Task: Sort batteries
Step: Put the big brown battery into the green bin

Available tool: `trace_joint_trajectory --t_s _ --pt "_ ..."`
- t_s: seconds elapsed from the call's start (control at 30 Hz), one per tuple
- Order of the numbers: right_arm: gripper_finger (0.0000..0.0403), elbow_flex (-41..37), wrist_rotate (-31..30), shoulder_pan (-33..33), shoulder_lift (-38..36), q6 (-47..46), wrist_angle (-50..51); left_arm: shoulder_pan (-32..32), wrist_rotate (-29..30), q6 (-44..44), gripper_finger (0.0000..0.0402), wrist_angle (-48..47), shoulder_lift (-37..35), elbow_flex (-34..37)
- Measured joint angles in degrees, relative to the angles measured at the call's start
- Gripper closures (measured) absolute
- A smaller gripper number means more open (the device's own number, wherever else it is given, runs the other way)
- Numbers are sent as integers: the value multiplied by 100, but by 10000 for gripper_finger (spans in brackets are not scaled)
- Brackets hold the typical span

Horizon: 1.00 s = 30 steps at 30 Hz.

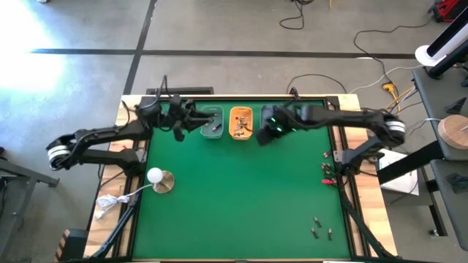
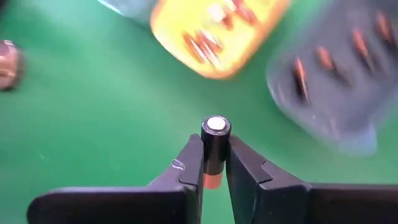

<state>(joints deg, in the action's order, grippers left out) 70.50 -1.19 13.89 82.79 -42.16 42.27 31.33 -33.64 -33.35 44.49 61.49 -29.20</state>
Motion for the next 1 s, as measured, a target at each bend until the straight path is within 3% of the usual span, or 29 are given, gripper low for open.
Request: trace_joint_trajectory --t_s 0.13,0.37,0.5,0.7,1.0 --pt "367 1332 282 94 896 1034 -132 38 303 -623 251 929 190 405" --pt "367 3524 853 137 2335 1994 -89 84 639 -665 177 948 696 599" --pt "367 4405 1217 142 2881 2230 211 83 632 -502 157 974 899 637" --pt "367 5185 1222 127 3135 2429 670 133 803 -343 166 1020 972 691" --pt "367 5388 1219 208 3180 2159 73 129 110 -201 196 1490 1164 381"
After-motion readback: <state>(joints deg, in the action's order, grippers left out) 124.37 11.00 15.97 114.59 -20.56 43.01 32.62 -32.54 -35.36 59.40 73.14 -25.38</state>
